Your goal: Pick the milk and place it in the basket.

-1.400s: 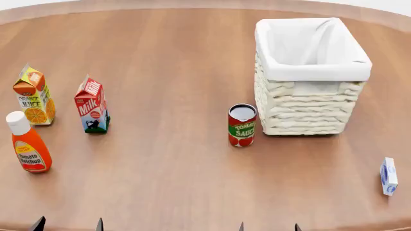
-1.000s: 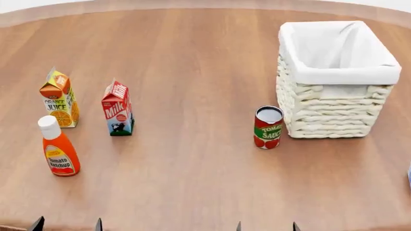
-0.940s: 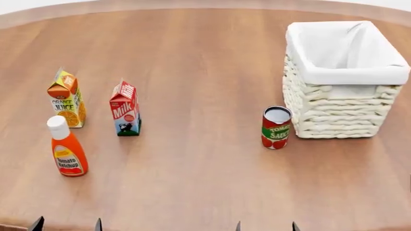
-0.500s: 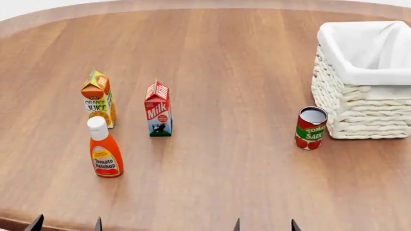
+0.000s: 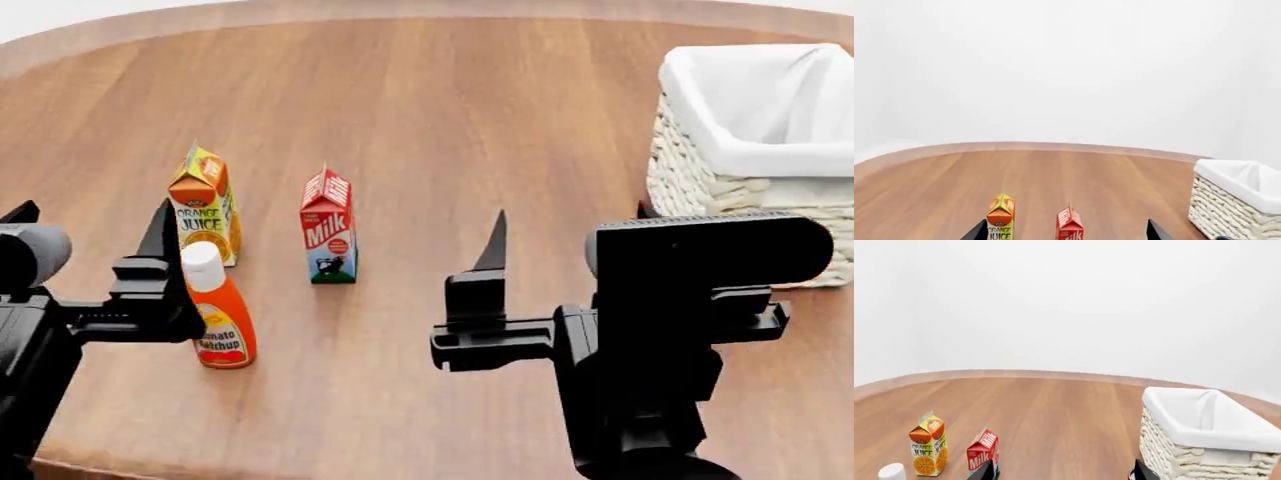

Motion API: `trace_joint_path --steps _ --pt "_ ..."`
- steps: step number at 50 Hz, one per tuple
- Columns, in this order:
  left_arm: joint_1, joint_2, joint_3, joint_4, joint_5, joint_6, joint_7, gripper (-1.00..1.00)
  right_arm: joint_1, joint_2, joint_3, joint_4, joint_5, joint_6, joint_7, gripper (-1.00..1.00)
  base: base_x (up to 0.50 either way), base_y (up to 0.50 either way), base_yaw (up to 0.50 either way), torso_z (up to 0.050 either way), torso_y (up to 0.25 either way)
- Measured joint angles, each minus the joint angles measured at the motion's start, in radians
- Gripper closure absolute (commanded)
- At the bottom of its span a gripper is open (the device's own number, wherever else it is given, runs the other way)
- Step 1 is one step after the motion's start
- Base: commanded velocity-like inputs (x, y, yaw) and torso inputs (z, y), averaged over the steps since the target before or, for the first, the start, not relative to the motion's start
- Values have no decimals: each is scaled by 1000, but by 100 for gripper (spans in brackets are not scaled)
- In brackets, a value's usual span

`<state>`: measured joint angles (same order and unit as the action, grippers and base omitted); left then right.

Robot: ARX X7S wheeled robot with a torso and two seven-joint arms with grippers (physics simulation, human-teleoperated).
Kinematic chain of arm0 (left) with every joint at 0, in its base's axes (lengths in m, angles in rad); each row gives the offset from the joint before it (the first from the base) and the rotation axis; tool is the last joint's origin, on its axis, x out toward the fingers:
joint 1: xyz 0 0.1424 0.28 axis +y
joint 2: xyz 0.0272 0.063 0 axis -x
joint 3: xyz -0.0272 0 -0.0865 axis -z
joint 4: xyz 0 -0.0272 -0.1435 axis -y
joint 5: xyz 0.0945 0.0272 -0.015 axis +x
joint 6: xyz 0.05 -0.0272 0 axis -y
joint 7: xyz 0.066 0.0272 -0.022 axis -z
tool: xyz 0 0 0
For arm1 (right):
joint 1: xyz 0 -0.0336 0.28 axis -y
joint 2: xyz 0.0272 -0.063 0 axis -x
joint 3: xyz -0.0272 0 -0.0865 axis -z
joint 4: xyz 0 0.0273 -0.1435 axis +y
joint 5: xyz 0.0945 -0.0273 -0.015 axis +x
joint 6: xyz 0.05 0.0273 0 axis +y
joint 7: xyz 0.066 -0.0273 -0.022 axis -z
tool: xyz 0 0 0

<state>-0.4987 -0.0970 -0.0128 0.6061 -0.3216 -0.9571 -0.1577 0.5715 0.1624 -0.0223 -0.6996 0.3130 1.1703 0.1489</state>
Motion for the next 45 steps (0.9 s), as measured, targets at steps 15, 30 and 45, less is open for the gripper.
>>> trace_joint_path --steps 15,30,45 --pt "-135 -9 -26 83 -61 -160 -29 -100 153 10 38 -87 67 220 -1 -100 500 0 0 0 0" --pt "-178 -21 -35 96 -86 -191 -45 -100 196 22 44 -94 94 269 0 -100 500 0 0 0 0" --pt "-195 -29 -38 99 -103 -200 -58 -100 204 29 47 -91 110 278 5 -100 500 0 0 0 1"
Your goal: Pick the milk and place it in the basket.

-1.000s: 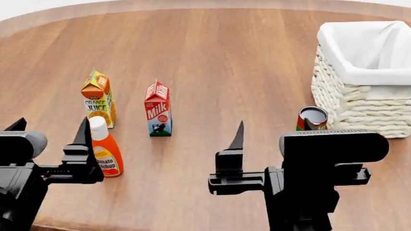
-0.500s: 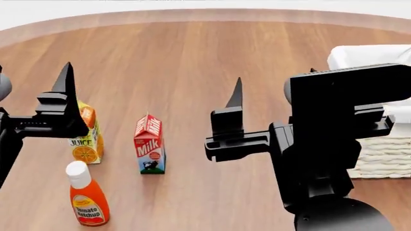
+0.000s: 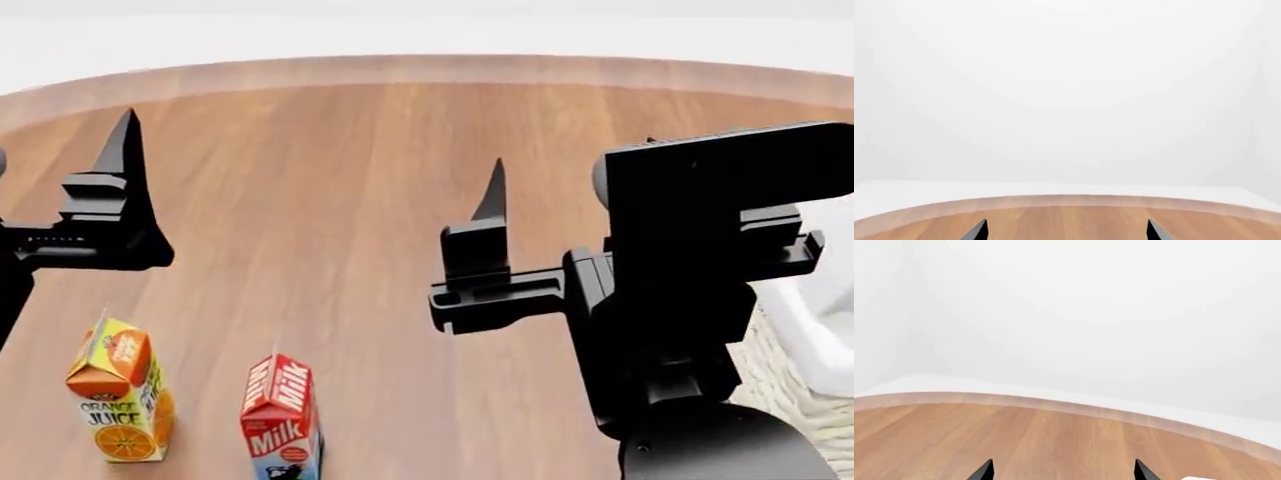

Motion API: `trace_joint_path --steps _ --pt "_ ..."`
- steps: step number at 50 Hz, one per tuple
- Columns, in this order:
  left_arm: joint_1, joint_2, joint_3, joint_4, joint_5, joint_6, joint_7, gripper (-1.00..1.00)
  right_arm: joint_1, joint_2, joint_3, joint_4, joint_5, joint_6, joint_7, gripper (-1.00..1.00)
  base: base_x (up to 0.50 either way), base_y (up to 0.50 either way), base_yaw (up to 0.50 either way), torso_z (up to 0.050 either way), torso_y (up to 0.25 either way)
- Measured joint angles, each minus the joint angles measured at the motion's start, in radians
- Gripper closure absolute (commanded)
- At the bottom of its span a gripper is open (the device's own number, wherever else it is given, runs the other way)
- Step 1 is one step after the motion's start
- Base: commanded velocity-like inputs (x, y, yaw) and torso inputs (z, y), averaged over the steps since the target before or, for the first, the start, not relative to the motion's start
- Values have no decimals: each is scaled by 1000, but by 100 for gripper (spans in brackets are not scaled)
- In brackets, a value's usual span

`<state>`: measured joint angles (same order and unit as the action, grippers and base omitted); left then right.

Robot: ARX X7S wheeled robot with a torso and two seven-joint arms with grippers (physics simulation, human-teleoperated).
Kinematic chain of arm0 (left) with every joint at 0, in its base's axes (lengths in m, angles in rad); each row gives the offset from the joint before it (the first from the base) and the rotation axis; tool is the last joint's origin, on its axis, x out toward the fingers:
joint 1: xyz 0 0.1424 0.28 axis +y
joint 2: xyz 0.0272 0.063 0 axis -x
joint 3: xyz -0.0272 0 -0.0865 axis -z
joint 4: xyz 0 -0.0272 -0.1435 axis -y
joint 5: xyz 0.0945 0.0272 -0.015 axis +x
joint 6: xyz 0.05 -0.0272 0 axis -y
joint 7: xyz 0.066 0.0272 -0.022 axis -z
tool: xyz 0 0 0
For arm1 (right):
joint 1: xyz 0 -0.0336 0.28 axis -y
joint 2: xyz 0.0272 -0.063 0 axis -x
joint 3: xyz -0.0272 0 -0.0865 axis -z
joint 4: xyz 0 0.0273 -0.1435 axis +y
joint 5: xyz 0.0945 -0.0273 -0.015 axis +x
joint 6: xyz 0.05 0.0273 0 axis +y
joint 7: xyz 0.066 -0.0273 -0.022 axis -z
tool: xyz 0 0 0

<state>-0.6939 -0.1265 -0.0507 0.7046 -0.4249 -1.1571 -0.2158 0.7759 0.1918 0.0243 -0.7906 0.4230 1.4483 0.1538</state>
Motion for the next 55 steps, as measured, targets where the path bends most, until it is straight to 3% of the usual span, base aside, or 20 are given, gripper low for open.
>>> trace_joint_path --steps 28,41,55 --pt "-2 -17 12 -7 -17 16 -21 -100 0 12 -8 12 22 -3 15 -100 500 0 0 0 1" --pt "1 -24 16 -13 -25 25 -28 -100 7 2 17 62 47 27 6 -100 19 0 0 0 1" --pt "1 -35 11 -23 -35 36 -33 -100 27 45 100 174 199 57 -164 -100 0 0 0 0 0"
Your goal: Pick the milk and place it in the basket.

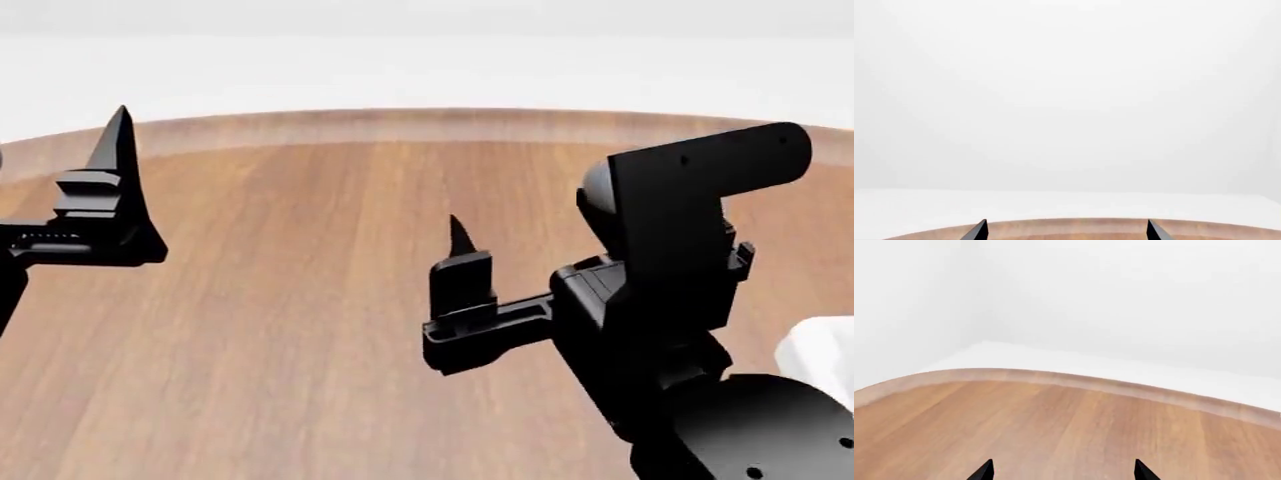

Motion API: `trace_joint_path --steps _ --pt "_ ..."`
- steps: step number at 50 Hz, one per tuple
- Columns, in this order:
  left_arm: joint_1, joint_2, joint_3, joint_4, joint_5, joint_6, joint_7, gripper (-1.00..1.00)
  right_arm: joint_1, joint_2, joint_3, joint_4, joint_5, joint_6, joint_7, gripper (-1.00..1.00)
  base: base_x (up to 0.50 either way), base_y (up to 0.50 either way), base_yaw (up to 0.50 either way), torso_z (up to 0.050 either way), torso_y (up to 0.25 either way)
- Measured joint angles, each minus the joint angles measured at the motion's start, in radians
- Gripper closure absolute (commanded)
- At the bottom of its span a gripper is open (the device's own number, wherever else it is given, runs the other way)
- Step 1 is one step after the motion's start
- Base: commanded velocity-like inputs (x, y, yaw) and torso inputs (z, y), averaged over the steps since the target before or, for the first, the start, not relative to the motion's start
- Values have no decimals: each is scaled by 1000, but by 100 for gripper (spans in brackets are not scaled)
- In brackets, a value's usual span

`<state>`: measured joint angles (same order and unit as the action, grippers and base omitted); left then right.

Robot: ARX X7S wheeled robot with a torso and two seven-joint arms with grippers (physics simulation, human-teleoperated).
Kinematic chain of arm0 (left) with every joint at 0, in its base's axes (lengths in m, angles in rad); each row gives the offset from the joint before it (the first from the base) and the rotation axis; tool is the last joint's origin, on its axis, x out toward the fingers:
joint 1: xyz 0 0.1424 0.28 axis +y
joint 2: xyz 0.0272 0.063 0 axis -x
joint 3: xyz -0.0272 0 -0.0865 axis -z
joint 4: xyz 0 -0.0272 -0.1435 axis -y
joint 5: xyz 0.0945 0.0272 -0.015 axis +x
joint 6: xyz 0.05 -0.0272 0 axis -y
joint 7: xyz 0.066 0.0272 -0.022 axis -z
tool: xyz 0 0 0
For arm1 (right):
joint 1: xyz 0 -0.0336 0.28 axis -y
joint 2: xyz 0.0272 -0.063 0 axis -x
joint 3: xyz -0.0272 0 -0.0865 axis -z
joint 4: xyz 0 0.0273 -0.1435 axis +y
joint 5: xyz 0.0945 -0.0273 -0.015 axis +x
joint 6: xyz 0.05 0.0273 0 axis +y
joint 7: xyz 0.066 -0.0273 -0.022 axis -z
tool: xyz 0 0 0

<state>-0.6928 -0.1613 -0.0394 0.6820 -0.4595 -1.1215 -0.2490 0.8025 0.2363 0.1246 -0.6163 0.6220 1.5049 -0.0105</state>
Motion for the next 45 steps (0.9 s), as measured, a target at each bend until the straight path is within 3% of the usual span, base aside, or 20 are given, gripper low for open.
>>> trace_joint_path --steps 11,23,45 --pt "1 -6 4 -3 -6 6 -6 -100 15 44 42 72 169 38 -30 -100 0 0 0 0 0" --pt "-1 -12 9 -3 -14 9 -13 -100 25 116 -3 134 372 41 20 -100 0 0 0 0 0" --pt "-6 -24 19 -3 -31 11 -27 -100 30 195 -129 171 526 15 14 -100 0 0 0 0 0"
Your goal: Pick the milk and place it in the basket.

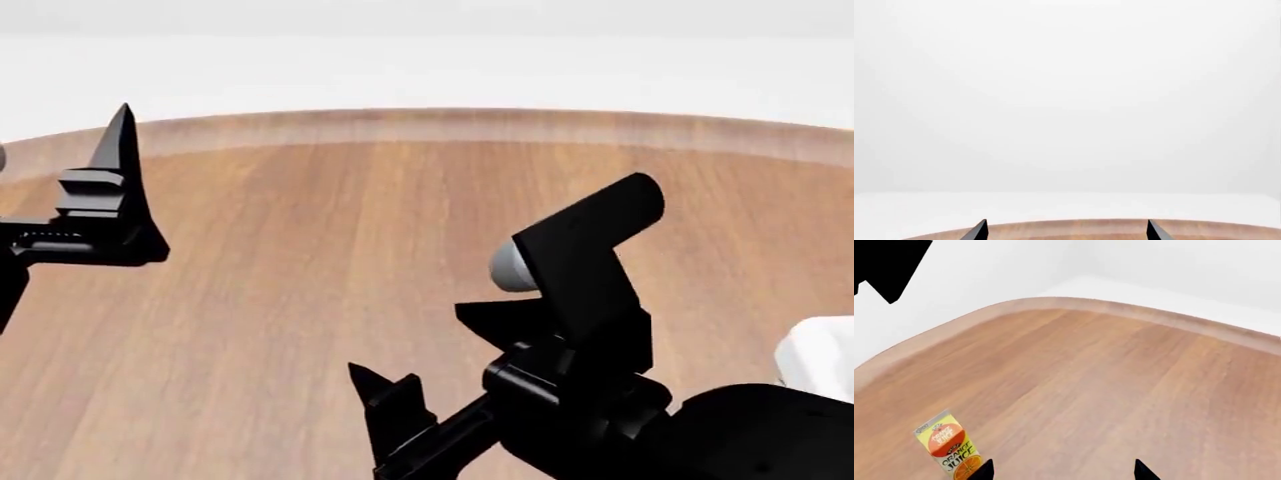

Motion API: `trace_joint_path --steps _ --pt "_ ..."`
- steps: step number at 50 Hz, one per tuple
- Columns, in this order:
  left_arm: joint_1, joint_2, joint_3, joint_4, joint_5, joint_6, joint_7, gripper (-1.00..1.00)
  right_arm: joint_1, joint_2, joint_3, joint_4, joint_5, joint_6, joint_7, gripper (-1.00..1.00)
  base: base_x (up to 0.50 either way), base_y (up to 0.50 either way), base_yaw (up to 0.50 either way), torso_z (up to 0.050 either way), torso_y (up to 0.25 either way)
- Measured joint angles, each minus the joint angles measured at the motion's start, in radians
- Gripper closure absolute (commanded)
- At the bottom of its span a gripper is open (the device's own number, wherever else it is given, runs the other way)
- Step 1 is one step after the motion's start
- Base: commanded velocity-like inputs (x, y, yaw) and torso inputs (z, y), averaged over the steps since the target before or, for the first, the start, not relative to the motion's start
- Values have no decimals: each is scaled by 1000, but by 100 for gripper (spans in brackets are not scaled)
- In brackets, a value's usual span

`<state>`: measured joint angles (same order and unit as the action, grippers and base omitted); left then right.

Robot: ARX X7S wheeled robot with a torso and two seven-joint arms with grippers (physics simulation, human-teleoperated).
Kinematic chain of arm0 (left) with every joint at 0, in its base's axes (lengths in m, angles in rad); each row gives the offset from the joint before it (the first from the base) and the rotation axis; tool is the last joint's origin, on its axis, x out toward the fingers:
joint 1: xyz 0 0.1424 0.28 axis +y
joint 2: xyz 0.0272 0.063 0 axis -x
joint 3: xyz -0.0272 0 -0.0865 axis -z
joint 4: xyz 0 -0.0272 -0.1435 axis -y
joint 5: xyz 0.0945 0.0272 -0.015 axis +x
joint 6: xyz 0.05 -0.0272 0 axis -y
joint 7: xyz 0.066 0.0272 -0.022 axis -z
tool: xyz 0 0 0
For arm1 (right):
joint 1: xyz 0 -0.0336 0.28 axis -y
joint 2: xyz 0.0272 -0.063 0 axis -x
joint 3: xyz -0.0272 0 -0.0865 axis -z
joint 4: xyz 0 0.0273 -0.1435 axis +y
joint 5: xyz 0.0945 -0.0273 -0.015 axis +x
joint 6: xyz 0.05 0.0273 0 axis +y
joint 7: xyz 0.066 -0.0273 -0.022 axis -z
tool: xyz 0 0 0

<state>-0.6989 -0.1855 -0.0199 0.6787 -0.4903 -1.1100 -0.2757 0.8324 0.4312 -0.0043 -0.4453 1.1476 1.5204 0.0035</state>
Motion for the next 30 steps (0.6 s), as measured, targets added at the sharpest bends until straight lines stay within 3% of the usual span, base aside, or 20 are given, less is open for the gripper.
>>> trace_joint_path --steps 30 --pt "7 -15 20 -5 -16 16 -16 -100 -22 40 -163 -9 68 -43 -52 -100 0 0 0 0 0"
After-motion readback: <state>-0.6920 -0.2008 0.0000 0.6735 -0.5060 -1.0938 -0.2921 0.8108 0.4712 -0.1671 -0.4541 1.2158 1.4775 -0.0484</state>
